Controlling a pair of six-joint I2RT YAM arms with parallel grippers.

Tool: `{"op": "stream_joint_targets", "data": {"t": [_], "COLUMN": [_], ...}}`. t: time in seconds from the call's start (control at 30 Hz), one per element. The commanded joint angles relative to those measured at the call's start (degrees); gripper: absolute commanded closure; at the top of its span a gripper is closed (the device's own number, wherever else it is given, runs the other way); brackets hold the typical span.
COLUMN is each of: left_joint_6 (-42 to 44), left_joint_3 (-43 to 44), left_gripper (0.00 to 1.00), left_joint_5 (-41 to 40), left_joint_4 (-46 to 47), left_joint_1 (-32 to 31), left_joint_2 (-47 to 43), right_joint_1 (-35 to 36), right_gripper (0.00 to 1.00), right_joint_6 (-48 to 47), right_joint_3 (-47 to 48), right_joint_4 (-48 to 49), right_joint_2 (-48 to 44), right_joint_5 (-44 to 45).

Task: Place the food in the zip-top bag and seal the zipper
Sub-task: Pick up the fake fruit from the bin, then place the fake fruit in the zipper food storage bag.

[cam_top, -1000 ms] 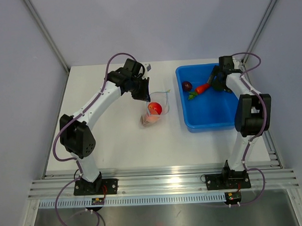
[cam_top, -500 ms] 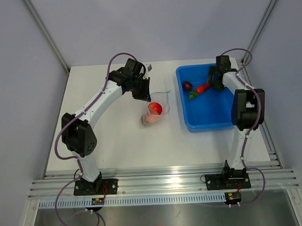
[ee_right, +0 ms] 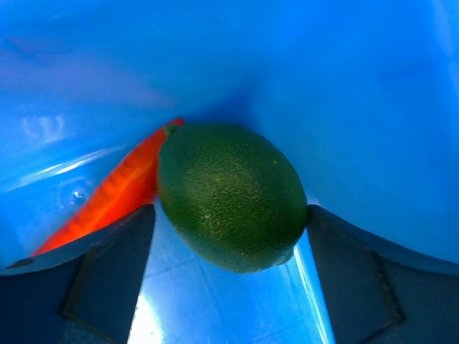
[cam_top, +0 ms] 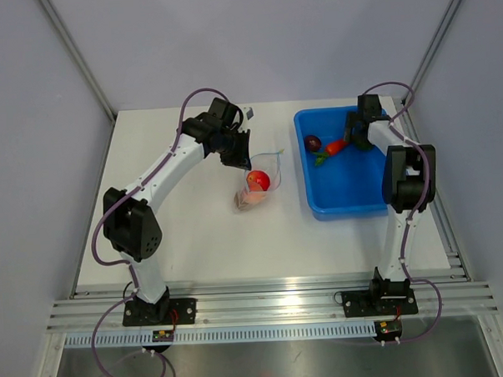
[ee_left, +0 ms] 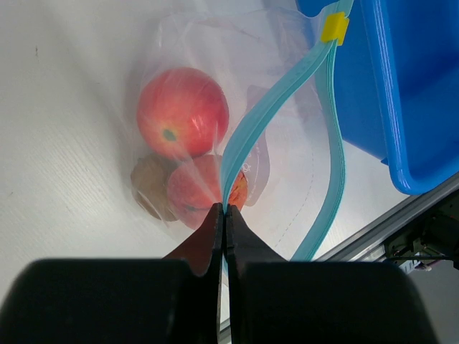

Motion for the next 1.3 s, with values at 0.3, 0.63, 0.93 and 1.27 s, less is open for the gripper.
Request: {"op": "stream_joint_targets", "data": {"t": [0.3,0.63,0.93,1.27], "left_joint_6": [0.4,-0.92,-0.74,-0.92], "left_joint_3": [0.5,1.72,1.37,0.5], "left_gripper": [1.0,1.0,1.0,1.0], "left_joint_5": [0.35,0.44,0.97,0.97], "left_joint_4": [2.01,2.63,3.06,3.07], "left_joint_1": [-0.15,-0.24,-0.32,-0.32], "left_joint_2": [-0.69,0.28,0.02,-1.04], "right_joint_1": [-0.06,-0.06,10.01,30.33], "right_gripper": [0.4,0.4,0.41,0.41], "right_joint_6": [1.46,9.01,10.77,17.1], "right_joint_3": [-6.88,-24.72,-23.34,-20.08], "right_joint_4": [4.48,0.18,-8.79,-6.34], "right_joint_2": [-9.86,-35.33,-52.41,-48.47], "right_joint_5": [1.0,-5.32,-13.6,-17.64]}}
